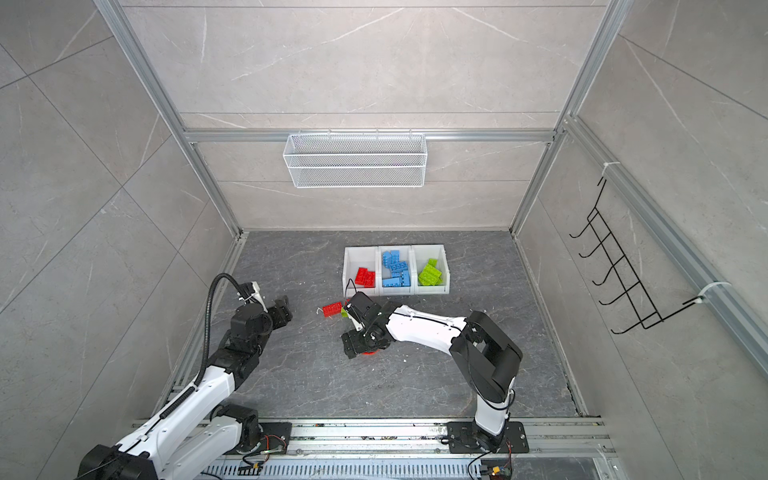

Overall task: Sort the legos into containers by color
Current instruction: 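Lower the right gripper onto the red arch piece and grasp its edge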

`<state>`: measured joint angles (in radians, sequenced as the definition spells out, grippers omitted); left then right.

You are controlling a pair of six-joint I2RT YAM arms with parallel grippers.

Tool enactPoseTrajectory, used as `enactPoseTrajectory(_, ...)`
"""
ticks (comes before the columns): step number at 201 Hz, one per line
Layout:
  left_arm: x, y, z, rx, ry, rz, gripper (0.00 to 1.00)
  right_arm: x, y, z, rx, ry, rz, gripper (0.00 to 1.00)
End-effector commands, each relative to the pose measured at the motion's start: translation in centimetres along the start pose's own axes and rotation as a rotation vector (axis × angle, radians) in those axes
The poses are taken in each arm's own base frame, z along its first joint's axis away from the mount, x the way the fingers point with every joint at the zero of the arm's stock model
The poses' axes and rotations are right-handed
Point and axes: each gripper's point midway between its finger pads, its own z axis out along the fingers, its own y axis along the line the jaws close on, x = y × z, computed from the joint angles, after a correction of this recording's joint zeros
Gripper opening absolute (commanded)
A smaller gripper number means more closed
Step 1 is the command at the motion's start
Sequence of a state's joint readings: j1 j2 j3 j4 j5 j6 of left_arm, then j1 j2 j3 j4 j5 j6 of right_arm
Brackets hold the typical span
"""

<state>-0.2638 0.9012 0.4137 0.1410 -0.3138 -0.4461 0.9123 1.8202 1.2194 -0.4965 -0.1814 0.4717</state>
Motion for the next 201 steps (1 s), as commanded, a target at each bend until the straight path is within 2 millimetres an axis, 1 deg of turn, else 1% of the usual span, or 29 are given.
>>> enactPoseTrajectory(1,-1.1,0.0,-0.2,-0.003,-0.038,-0.027,0.78,-0.9,0.5,0.6,-0.010,-0.005,0.005,0.81)
enactPoseTrajectory(30,-1.1,0.1,-0.2,-0.004,-0.039,-0.028,0.78,-1.1,0.2,1.1,0.006,-0.002,0.002,0.81)
enactPoseTrajectory(63,-1.1,0.1,-0.2,-0.006,-0.039,-0.027,0.78,-0.5,-0.6,1.6,0.021,0.021,0.009,0.81)
enactPoseTrajectory(77,-1.1,0.0,-0.2,-0.005,-0.039,-0.027,0.78,-0.2,-1.5,1.2,0.035,0.027,0.019,0.81)
enactPoseTrajectory(120,-1.0,0.0,-0.2,-0.004,-0.036,-0.027,0.78,1.3,-4.8,-0.9,0.088,0.052,0.038,0.83)
enactPoseTrajectory(132,-1.0,0.1,-0.2,-0.004,-0.037,-0.028,0.78,1.4,-5.3,-1.3,0.089,0.048,0.047,0.83)
enactPoseTrajectory(149,-1.1,0.0,-0.2,-0.004,-0.037,-0.028,0.78,1.3,-5.2,-1.5,0.082,0.045,0.046,0.83)
enactPoseTrajectory(168,-1.1,0.0,-0.2,-0.002,-0.036,-0.027,0.78,0.5,-4.6,-1.5,0.058,0.031,0.050,0.83)
enactPoseTrajectory(185,-1.1,0.0,-0.2,-0.003,-0.038,-0.028,0.78,-0.1,-3.9,-1.2,0.042,0.028,0.049,0.83)
enactPoseTrajectory(201,-1.1,0.1,-0.2,-0.004,-0.038,-0.027,0.78,-0.4,-3.4,-0.7,0.065,0.037,0.030,0.82)
